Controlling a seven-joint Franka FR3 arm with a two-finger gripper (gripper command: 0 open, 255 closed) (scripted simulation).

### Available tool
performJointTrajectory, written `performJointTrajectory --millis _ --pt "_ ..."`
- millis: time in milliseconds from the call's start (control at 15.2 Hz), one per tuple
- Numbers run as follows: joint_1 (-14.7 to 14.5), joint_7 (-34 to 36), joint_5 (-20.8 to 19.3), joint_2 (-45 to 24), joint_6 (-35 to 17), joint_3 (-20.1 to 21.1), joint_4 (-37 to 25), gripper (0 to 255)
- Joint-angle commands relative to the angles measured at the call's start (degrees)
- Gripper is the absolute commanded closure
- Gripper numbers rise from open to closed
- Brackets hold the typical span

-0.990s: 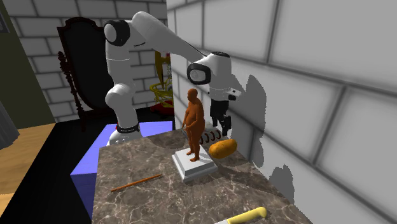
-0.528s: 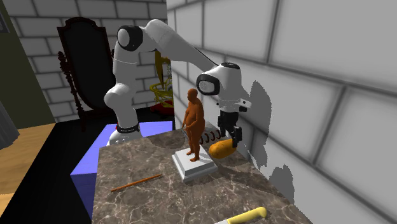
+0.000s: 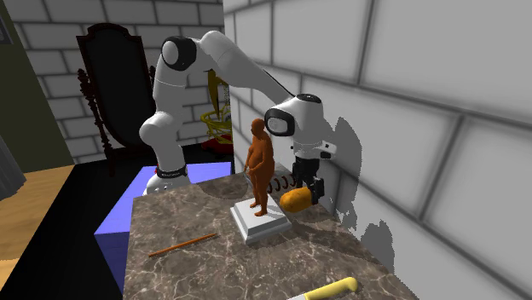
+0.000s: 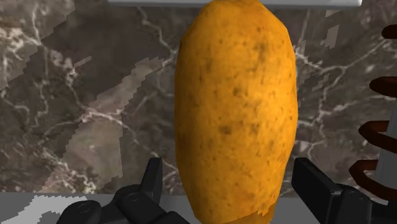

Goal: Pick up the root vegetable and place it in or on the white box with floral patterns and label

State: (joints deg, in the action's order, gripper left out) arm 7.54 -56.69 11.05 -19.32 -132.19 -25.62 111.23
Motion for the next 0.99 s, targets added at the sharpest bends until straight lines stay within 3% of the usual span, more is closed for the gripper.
performJointTrajectory --millis 0,198,264,924 --pt "0.02 -0.03 0.04 -0.04 -0.06 0.01 0.00 0" --pt "0.02 -0.03 0.03 -0.04 -0.05 0.01 0.00 0" --pt "0.02 -0.03 0.03 -0.04 -0.05 0.01 0.00 255" --pt "-0.08 0.16 -0.26 0.40 0.57 -0.12 -0.22 255"
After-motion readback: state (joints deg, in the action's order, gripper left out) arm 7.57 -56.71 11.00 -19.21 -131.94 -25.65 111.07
